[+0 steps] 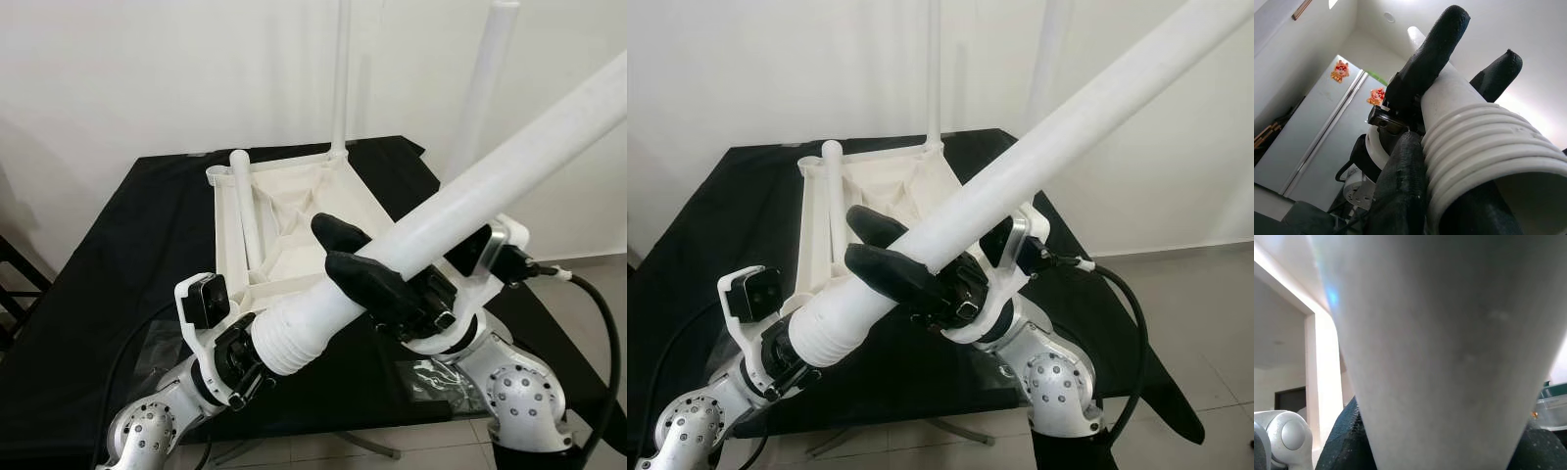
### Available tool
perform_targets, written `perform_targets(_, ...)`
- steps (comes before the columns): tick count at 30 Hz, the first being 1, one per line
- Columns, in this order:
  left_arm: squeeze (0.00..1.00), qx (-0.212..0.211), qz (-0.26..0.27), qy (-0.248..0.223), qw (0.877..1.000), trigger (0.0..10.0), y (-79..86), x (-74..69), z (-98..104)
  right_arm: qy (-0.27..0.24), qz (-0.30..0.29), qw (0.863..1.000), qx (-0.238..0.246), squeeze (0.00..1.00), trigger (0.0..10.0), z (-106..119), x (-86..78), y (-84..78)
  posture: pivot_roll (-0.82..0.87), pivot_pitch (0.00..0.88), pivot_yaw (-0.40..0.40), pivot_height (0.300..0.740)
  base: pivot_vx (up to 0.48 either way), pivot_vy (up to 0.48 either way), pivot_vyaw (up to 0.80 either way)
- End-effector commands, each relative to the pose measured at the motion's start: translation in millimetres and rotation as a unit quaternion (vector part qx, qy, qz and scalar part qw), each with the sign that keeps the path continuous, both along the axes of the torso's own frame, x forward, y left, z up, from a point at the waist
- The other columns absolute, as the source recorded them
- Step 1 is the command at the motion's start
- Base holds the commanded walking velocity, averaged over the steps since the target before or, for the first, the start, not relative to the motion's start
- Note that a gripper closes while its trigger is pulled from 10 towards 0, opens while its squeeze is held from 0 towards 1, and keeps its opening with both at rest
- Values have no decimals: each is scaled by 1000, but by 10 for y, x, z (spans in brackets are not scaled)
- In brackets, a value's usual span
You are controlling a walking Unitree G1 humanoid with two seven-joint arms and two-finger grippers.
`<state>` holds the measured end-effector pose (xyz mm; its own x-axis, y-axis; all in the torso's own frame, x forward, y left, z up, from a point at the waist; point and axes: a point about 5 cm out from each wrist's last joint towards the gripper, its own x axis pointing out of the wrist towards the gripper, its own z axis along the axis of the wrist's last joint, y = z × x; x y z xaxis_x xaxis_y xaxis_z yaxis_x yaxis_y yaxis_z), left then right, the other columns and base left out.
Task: Building children table
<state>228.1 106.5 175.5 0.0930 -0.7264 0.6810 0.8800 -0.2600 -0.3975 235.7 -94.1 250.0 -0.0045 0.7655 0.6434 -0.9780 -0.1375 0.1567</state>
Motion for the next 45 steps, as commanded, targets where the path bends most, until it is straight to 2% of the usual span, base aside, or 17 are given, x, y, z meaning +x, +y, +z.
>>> perform_targets(1,0,-4,-39,-2,999,10000,-68,-58,-7,6,6,1000,-9,0,0,-16,25,36,-48,0,20,740,0,0,0)
perform_targets(3,1000,-6,-32,6,999,10000,-38,-44,-17,6,-2,1000,-9,0,0,-12,40,29,-60,0,24,740,0,0,0)
perform_targets(8,1000,-6,-10,14,1000,10000,59,-14,-37,6,-17,1000,-7,0,0,-3,71,3,-63,0,28,740,0,0,0)
perform_targets(16,1000,9,101,36,994,10000,597,41,-132,-1,-65,998,2,0,0,71,174,-133,-54,0,27,740,0,0,0)
perform_targets(25,1000,47,149,69,985,10000,858,-32,-324,-14,-106,994,7,0,0,177,236,-231,-55,0,28,740,0,0,0)
perform_targets(29,1000,68,200,77,974,10000,969,6,-369,-16,-163,986,-19,0,0,182,329,-262,-55,0,28,740,0,0,0)
perform_targets(31,1000,99,291,88,947,10000,1066,157,-387,-12,-224,973,-59,0,0,130,435,-243,-54,0,28,740,0,0,0)
perform_targets(32,1000,99,291,88,947,10000,1066,157,-387,-12,-224,973,-59,0,0,130,435,-243,-54,0,28,740,0,0,0)
perform_targets(34,1000,106,353,105,924,10000,1127,284,-380,-11,-250,965,-79,0,0,95,473,-224,-56,0,30,740,0,0,0)
perform_targets(35,1000,106,376,117,913,10000,1148,342,-374,-13,-267,959,-96,0,1843,69,499,-212,-58,0,32,740,0,0,0)
perform_targets(37,1000,106,388,123,907,10000,1158,373,-370,-15,-279,954,-107,0,2431,51,516,-205,-58,0,32,740,0,0,0)
perform_targets(38,478,119,421,137,889,10000,1171,456,-373,-12,-299,947,-118,0,4667,18,539,-193,-61,0,33,740,0,0,0)
perform_targets(39,0,124,446,152,873,10000,1183,522,-376,-8,-315,941,-122,0,8471,-2,555,-191,-61,0,33,740,0,0,0)
perform_targets(40,0,124,446,152,873,10000,1183,522,-376,-8,-315,941,-122,0,8471,-2,555,-191,-61,0,33,740,0,0,0)
perform_targets(41,0,128,464,163,861,10000,1192,570,-380,-1,-326,938,-122,0,9725,-16,566,-194,-62,0,34,740,0,0,0)
perform_targets(42,0,131,480,170,851,10000,1200,606,-383,3,-332,935,-121,0,10000,-26,571,-200,-63,0,34,740,0,0,0)
perform_targets(45,0,139,495,178,839,10000,1210,633,-408,9,-335,935,-117,0,10000,-35,563,-218,-66,0,37,740,0,0,0)
